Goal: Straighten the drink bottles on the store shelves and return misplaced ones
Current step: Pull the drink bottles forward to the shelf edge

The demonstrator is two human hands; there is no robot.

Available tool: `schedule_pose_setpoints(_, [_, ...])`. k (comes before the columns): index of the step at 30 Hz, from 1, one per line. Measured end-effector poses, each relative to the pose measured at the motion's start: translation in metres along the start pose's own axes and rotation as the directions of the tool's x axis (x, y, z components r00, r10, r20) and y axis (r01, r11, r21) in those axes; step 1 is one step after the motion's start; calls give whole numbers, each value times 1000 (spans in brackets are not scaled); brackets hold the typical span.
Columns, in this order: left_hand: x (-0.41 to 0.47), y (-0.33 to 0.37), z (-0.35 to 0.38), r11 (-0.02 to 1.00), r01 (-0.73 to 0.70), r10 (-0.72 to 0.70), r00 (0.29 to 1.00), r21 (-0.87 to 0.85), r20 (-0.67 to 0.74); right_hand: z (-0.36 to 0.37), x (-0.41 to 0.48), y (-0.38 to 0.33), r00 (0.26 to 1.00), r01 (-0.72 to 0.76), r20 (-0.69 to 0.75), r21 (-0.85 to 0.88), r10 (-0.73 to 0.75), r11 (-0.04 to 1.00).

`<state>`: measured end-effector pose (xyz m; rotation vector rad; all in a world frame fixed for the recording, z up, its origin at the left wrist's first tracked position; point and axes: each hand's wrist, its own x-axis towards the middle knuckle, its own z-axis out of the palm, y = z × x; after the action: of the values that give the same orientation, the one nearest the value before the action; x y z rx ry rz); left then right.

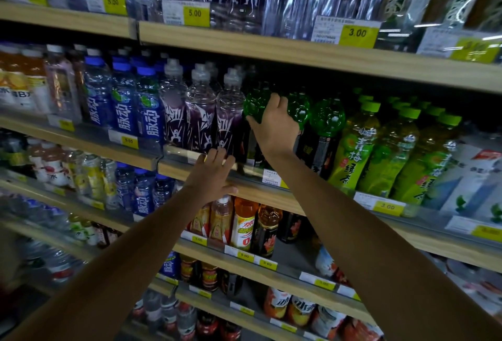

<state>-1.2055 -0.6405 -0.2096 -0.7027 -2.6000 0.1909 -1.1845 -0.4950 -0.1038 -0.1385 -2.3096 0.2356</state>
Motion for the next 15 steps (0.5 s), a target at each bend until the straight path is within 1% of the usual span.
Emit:
schedule_pose_setpoints(4, [0, 2, -4, 1000, 5, -6, 1000, 22, 25, 0, 1, 3, 999, 31, 25, -6, -31, 1000])
schedule_pose_setpoints(6, [0, 3, -6, 1000, 15, -15, 999, 5, 37, -1, -4, 5, 997, 66, 34, 4, -66, 998])
schedule_pose_setpoints(8, [1, 6, -10, 1000, 30, -29, 999, -10, 42, -1, -12, 9, 994, 104, 22, 19, -104, 994])
schedule_pose_setpoints(11, [1, 11, -16, 998, 58, -59, 997, 21, 54, -2, -27, 16, 989, 150, 7, 19, -150, 988])
schedule_pose_setpoints(15, [-5, 24, -14, 989, 148, -150, 984, 28, 96, -3, -49, 28, 975, 197, 116, -43, -191, 979])
